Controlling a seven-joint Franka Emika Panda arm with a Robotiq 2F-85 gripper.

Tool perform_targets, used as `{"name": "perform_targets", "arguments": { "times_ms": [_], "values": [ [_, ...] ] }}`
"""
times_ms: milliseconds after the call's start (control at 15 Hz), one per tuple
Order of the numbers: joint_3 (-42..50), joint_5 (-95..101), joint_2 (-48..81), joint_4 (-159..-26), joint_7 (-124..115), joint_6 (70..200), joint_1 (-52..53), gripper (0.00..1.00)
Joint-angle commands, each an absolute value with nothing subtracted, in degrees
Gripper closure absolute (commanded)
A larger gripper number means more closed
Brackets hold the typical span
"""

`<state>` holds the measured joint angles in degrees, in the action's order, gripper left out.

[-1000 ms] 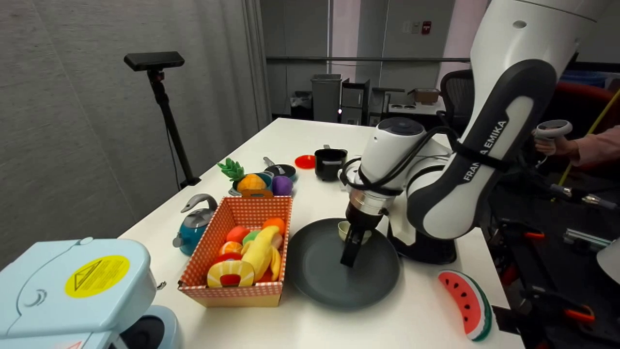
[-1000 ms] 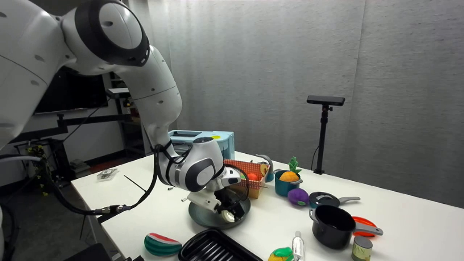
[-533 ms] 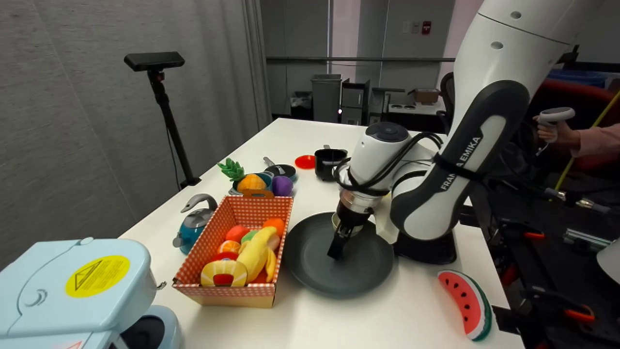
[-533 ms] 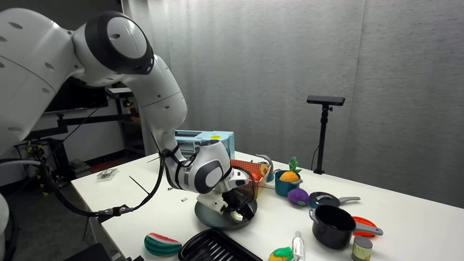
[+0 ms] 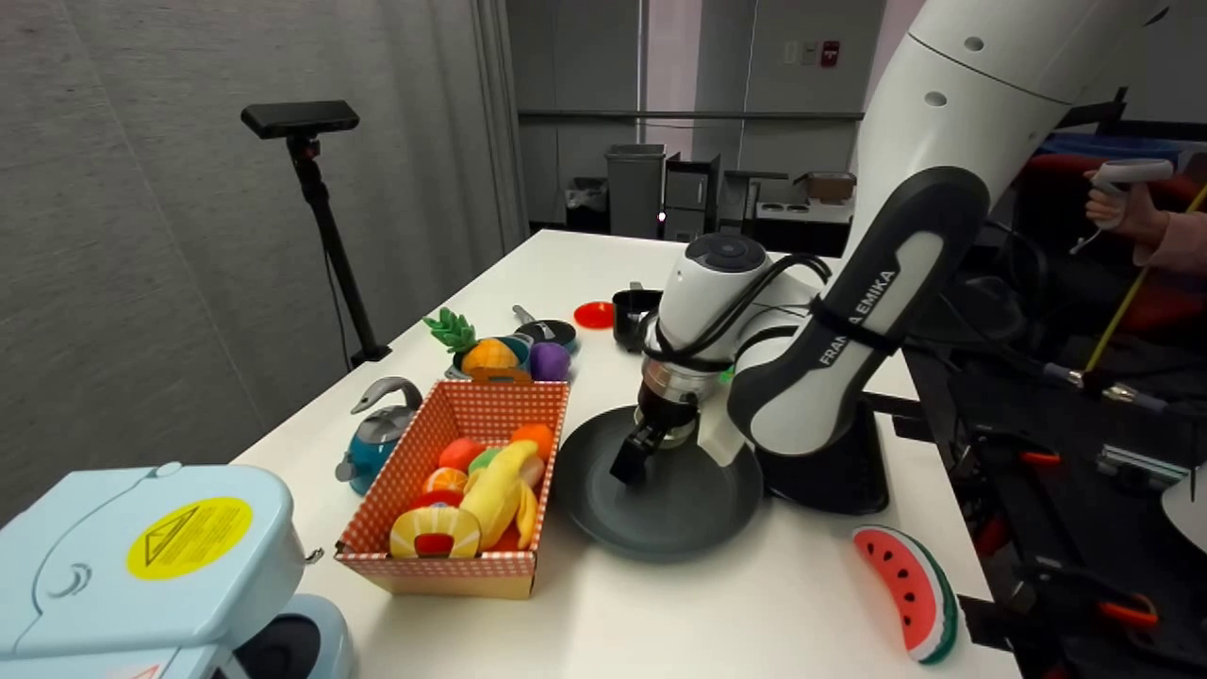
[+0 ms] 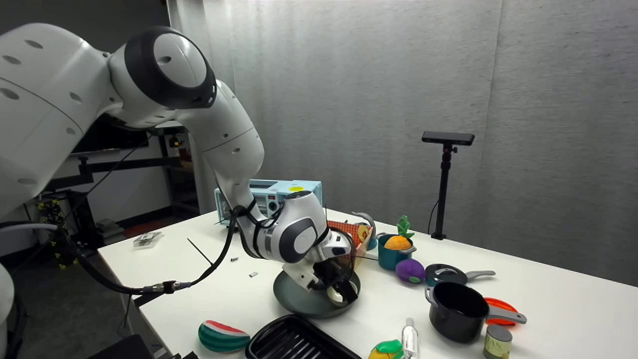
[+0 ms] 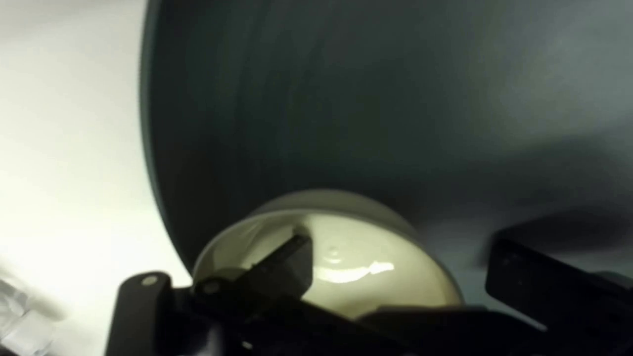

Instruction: Move the grey plate to the middle of the basket and the black tray

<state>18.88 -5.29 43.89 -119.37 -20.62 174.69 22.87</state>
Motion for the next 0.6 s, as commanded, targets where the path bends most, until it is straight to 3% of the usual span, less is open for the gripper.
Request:
{"name": "perform_targets", "arguments": {
  "times_ms": [0,533],
  "values": [
    [20.8,-7.2,48.3,-116.0,-25.6,175.5,24.4,0.0],
    [29.8,-5.6,38.4,-118.4,-24.8,171.6,23.4,0.0]
  ]
}}
